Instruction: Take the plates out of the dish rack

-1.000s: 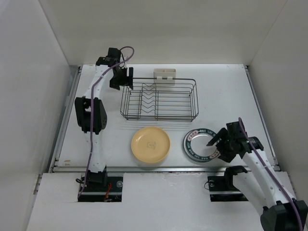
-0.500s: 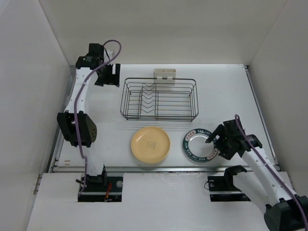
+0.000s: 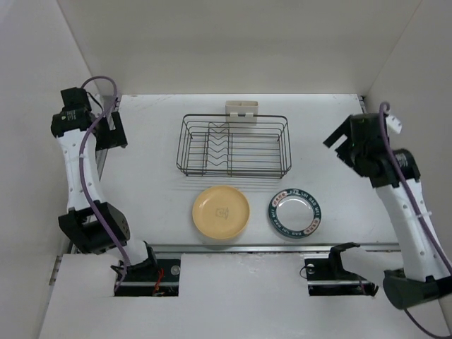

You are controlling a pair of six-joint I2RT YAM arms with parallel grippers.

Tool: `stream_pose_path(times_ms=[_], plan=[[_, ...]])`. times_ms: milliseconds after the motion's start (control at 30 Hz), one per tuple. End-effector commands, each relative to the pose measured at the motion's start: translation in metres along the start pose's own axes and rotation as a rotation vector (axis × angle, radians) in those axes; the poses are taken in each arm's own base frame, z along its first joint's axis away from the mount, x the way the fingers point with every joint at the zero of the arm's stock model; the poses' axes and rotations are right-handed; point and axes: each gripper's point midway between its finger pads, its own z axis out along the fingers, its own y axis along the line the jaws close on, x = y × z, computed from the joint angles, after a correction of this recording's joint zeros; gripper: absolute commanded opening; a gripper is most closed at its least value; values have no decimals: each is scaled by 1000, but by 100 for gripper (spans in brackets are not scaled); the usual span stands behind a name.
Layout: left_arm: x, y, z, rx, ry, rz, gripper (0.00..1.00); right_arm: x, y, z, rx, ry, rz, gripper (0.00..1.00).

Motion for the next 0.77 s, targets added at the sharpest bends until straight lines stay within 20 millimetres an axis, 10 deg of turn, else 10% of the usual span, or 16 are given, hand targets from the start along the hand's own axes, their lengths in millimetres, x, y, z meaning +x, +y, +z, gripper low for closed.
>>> stream_pose_path(times_ms=[0, 200, 733], plan=[[21, 20, -23, -62, -23, -33, 92, -75, -25, -32, 271, -223, -97, 100], [54, 32, -35, -146, -46, -87, 100, -98, -46, -40, 464, -293, -171, 100], [72, 30, -37, -151, -85, -97, 100, -94, -44, -45, 328, -346, -150, 100]])
